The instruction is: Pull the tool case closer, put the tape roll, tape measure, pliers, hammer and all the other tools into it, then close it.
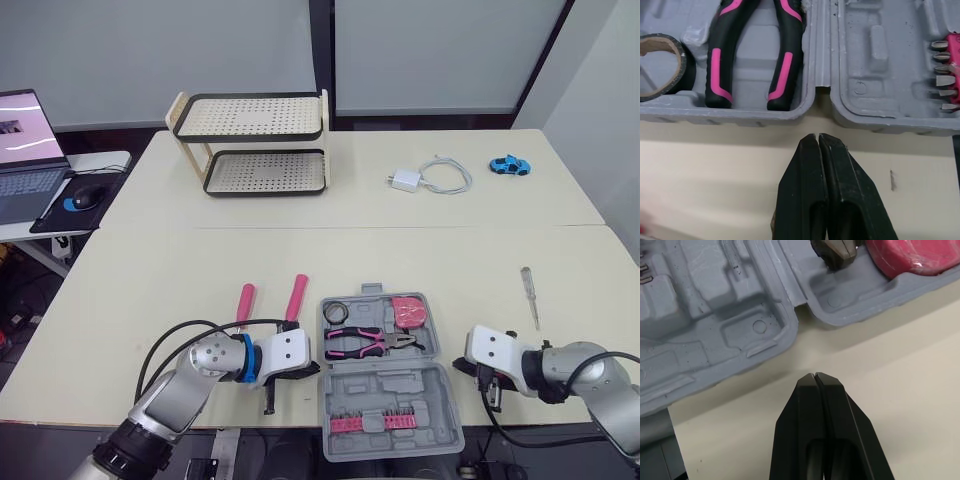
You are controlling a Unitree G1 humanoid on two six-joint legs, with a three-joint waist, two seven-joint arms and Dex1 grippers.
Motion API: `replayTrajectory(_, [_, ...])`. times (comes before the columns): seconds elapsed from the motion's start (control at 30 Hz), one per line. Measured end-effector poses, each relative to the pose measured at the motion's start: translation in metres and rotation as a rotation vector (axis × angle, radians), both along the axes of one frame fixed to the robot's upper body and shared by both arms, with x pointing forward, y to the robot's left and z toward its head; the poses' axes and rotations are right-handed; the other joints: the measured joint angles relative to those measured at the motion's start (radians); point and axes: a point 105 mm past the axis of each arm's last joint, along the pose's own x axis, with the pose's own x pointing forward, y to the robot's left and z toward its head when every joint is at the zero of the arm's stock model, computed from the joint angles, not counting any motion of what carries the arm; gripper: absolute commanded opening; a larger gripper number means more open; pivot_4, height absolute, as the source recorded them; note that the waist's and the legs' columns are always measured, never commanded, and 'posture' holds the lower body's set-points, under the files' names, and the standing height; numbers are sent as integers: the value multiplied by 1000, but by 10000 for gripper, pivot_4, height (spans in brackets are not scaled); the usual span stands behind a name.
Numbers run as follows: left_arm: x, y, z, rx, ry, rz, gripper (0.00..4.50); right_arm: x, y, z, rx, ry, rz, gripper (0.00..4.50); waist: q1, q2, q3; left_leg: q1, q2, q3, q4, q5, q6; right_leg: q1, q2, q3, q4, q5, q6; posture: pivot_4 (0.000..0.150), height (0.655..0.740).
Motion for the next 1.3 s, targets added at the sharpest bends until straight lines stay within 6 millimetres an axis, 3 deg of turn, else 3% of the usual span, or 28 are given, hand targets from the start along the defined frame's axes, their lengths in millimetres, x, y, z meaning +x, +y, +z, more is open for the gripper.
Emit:
replayTrajectory(0.63, [5,-21,-3,6,19,3,411,6,12,-9,19,25,17,0,1,0,0,0,0,0,0,0,0,0,0,0,0,0,0,1500,7400])
replayTrajectory(1.3, [24,-20,0,13,-29,51,411,12,17,-9,51,25,-59,0,1,0,0,0,0,0,1,0,0,0,0,0,0,0,0,1500,7400])
